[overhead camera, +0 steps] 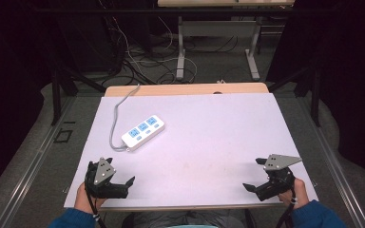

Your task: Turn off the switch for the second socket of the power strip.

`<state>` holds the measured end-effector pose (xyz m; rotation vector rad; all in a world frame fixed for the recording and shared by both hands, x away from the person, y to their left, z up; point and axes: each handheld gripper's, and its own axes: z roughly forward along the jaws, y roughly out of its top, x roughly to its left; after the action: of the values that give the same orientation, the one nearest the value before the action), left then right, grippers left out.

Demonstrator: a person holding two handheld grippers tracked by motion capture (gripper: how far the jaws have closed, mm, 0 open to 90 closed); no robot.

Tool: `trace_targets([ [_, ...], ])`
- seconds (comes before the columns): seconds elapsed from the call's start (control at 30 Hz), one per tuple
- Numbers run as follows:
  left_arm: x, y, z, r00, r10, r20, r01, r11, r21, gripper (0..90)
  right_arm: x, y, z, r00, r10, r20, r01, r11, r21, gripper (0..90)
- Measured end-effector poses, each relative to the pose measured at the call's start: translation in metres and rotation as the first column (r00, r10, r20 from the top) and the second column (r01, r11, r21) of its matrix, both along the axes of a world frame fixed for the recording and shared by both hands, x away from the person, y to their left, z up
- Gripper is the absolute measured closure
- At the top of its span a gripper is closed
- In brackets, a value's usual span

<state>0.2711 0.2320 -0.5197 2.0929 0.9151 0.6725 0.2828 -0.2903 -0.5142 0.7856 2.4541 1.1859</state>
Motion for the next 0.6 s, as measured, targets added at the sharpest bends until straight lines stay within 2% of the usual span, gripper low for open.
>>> trace_targets([
  [0.33,0.0018,-0.0027,0.0014,0.9999,-0.003,-0.017,0.003,0.9997,0.023,0.0,-0.0003,-0.0016,-0.0006,0.9998,-0.020,0.009,0.020,1.000,-0.010,0.0],
  [0.4,0.0026,-0.0049,0.0025,0.9998,0.000,-0.020,0.001,0.9993,0.039,0.0,-0.0013,-0.0015,-0.0008,0.9996,-0.029,-0.004,0.029,1.000,-0.009,0.0],
  [0.47,0.0027,-0.0060,0.0026,0.9996,0.003,-0.027,-0.002,0.9994,0.034,0.0,-0.0006,-0.0022,-0.0004,0.9998,-0.018,-0.006,0.017,1.000,-0.022,0.0],
  [0.53,0.0031,-0.0072,0.0035,0.9993,0.006,-0.036,-0.004,0.9985,0.054,0.0,0.0001,-0.0010,-0.0015,0.9996,-0.026,0.009,0.027,0.999,-0.020,0.0],
  [0.6,0.0042,-0.0092,0.0031,0.9997,0.009,-0.025,-0.007,0.9972,0.075,0.0,0.0008,-0.0008,-0.0021,0.9997,-0.022,0.008,0.022,1.000,-0.018,0.0],
])
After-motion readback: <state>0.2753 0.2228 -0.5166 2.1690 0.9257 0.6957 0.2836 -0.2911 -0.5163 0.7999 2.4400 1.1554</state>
